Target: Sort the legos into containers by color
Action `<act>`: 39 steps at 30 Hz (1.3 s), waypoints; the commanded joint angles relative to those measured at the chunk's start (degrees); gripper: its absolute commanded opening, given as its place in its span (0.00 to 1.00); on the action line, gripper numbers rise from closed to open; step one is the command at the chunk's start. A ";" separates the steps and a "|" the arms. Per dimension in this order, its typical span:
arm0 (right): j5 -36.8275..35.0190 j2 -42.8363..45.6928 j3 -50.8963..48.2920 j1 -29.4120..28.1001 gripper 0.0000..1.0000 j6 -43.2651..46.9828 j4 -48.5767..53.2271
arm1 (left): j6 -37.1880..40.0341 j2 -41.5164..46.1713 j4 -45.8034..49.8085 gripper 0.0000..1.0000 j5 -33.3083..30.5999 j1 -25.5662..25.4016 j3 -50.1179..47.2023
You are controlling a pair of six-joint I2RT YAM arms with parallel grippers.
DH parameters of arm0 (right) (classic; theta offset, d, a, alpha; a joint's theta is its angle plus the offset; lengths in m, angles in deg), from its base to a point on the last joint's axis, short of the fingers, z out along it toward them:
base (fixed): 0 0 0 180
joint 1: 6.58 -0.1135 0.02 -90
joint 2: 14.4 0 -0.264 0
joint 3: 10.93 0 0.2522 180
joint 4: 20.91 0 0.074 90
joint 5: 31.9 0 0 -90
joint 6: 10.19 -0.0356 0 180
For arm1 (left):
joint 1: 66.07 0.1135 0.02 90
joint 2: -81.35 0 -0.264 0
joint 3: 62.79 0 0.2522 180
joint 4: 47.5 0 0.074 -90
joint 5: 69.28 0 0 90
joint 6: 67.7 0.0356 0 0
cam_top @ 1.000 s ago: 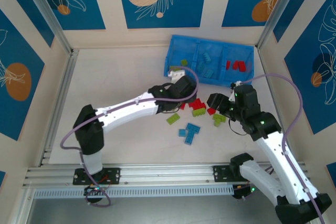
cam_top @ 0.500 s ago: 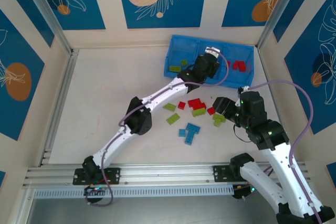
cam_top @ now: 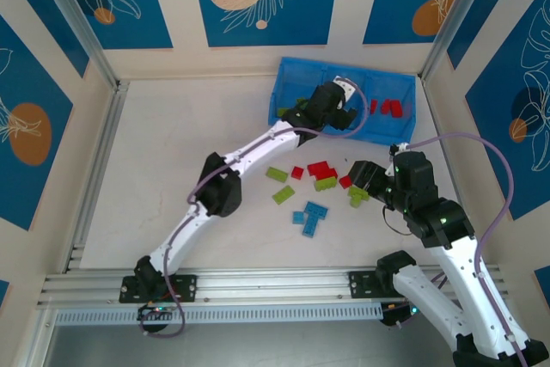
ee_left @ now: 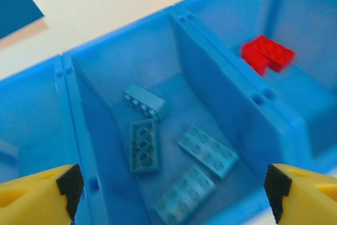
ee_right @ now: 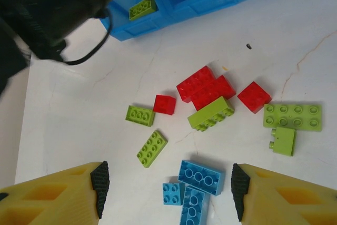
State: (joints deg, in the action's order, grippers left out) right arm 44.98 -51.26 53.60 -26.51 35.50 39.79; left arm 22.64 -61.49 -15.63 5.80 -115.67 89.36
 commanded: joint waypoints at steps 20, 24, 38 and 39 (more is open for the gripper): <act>0.27 -38.71 2.65 -6.52 0.73 -17.29 -3.70 | 1.88 89.67 -2.81 1.00 15.26 -5.09 -93.02; 0.22 -44.74 3.77 -5.88 0.76 -17.65 -7.60 | 3.85 91.78 -5.60 1.00 18.36 -5.15 -101.14; 0.61 -55.33 2.09 -4.66 0.40 -24.16 -13.24 | 6.21 98.65 -14.25 1.00 19.22 -5.17 -112.40; 0.56 -54.88 1.31 -4.77 0.34 -24.64 -13.32 | 6.11 99.55 -14.20 1.00 18.79 -5.17 -112.62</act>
State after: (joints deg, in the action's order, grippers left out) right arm 47.01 -106.43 57.36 -30.70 13.42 24.67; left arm 28.71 36.08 -27.67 25.47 -120.74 -22.20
